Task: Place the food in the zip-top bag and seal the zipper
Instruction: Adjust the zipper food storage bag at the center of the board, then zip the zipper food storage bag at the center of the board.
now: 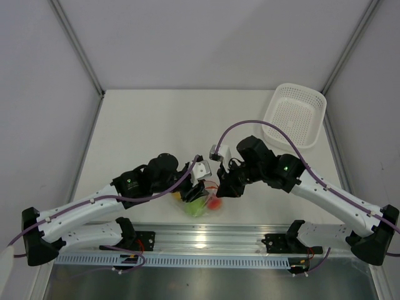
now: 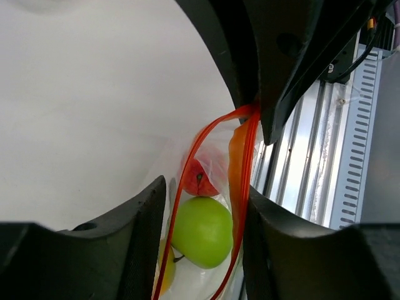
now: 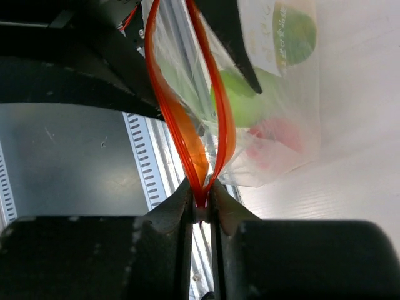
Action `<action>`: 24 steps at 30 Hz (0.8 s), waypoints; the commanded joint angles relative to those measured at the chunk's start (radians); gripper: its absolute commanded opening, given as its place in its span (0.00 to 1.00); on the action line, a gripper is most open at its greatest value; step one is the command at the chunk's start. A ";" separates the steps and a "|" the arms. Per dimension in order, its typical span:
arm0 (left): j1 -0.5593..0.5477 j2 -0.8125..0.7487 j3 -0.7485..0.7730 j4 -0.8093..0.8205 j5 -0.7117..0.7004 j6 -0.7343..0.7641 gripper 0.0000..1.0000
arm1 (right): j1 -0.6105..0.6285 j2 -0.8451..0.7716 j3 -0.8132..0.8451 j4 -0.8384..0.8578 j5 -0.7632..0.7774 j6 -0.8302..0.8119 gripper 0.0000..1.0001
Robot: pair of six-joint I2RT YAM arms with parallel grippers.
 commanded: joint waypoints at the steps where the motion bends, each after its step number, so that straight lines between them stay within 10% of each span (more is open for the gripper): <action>1: -0.005 -0.003 0.020 -0.016 -0.030 -0.060 0.46 | -0.005 -0.025 0.044 0.028 0.019 0.010 0.18; 10: -0.005 -0.025 0.043 -0.061 0.003 -0.153 0.31 | -0.004 -0.091 -0.013 0.123 0.185 0.100 0.75; 24: 0.035 -0.026 0.102 -0.093 0.192 -0.429 0.15 | -0.005 -0.291 -0.277 0.377 0.168 0.241 0.64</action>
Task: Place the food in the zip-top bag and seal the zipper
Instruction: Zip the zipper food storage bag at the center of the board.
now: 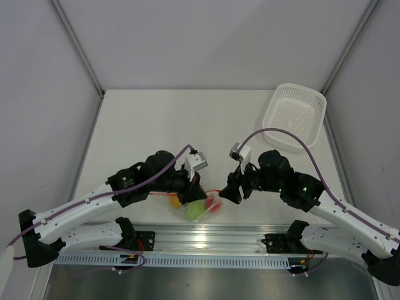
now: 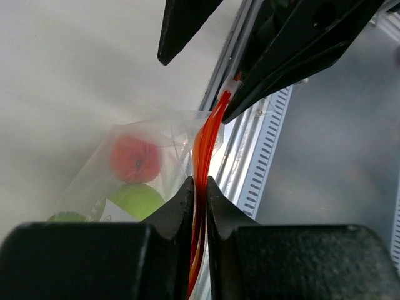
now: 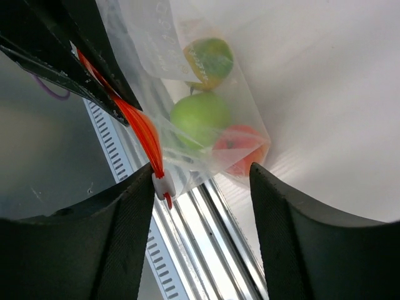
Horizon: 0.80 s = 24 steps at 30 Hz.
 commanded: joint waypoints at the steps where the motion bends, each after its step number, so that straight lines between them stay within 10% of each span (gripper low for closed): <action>1: 0.022 -0.020 0.043 0.025 0.101 -0.098 0.13 | -0.003 -0.025 -0.031 0.146 -0.050 0.045 0.62; 17: 0.068 -0.020 -0.008 0.050 0.147 -0.153 0.01 | -0.005 -0.060 -0.120 0.188 -0.086 0.092 0.44; 24: 0.072 -0.042 -0.022 0.045 0.174 -0.132 0.01 | -0.003 -0.042 -0.104 0.222 -0.140 0.085 0.13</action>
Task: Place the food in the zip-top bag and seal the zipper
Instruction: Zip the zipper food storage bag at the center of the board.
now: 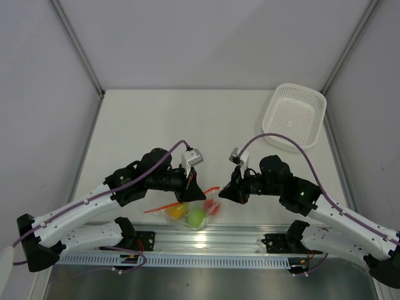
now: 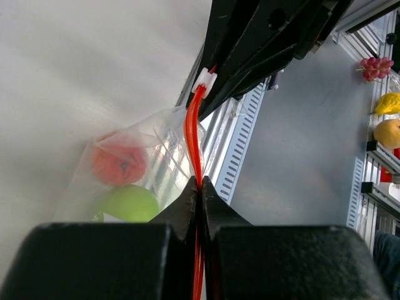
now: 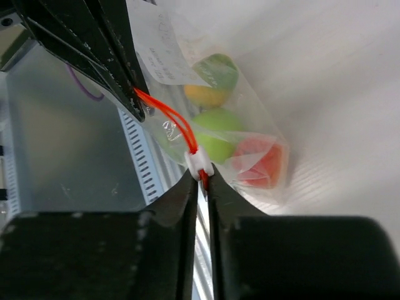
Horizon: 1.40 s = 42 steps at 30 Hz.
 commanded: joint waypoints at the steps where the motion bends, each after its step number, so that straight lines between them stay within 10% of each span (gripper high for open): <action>1: 0.008 -0.030 -0.009 0.031 0.050 0.004 0.00 | -0.003 0.016 0.031 0.059 -0.066 -0.005 0.08; 6: 0.009 -0.034 -0.006 0.032 0.079 0.016 0.03 | -0.003 0.056 0.094 0.014 -0.157 -0.042 0.00; 10: 0.011 -0.031 0.003 0.041 0.118 0.037 0.44 | -0.008 0.065 0.134 -0.031 -0.171 -0.073 0.00; 14: 0.011 -0.011 0.023 0.057 0.127 0.047 0.53 | -0.015 0.065 0.153 -0.050 -0.197 -0.079 0.00; 18: 0.011 0.049 0.039 0.064 0.150 0.047 0.41 | -0.023 0.069 0.153 -0.051 -0.206 -0.076 0.00; 22: 0.012 0.080 0.031 0.075 0.147 0.027 0.01 | -0.024 0.072 0.145 -0.046 -0.177 -0.059 0.06; 23: 0.012 0.078 0.025 0.078 0.145 0.019 0.01 | -0.024 0.068 0.137 -0.045 -0.159 -0.055 0.23; 25: 0.012 0.063 0.005 0.100 0.142 0.002 0.01 | -0.024 0.065 0.125 -0.042 -0.132 -0.044 0.25; 35: 0.014 -0.032 -0.041 0.123 0.138 -0.027 0.01 | -0.026 0.017 0.039 0.032 -0.143 0.001 0.00; 42: 0.014 -0.035 -0.052 0.129 0.154 -0.032 0.01 | -0.026 0.016 0.038 0.084 -0.192 0.018 0.13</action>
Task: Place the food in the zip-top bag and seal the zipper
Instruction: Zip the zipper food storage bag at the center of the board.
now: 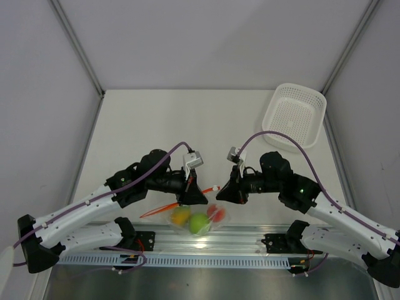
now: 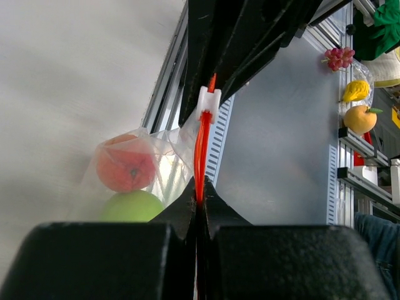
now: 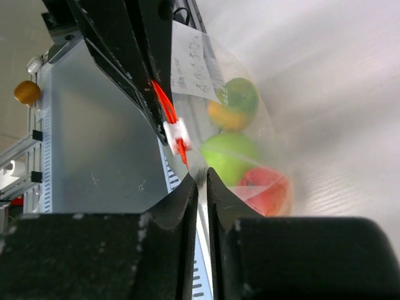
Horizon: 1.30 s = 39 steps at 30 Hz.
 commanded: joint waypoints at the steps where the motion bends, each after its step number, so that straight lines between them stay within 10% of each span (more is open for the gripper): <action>1: 0.004 -0.018 -0.008 0.047 0.030 -0.017 0.00 | -0.004 -0.014 -0.001 0.071 -0.039 0.011 0.15; 6: 0.004 -0.016 -0.009 0.050 0.041 -0.020 0.01 | -0.005 0.007 0.007 0.074 -0.056 0.000 0.28; 28: 0.004 -0.021 -0.032 0.061 0.060 -0.019 0.01 | -0.030 0.032 0.025 0.105 -0.120 0.000 0.00; 34: 0.004 -0.041 0.003 0.065 0.017 -0.007 0.32 | -0.030 0.014 0.025 0.093 -0.089 0.008 0.00; 39: 0.007 -0.047 0.044 0.117 -0.017 -0.014 0.33 | -0.019 0.024 0.013 0.119 -0.088 0.044 0.00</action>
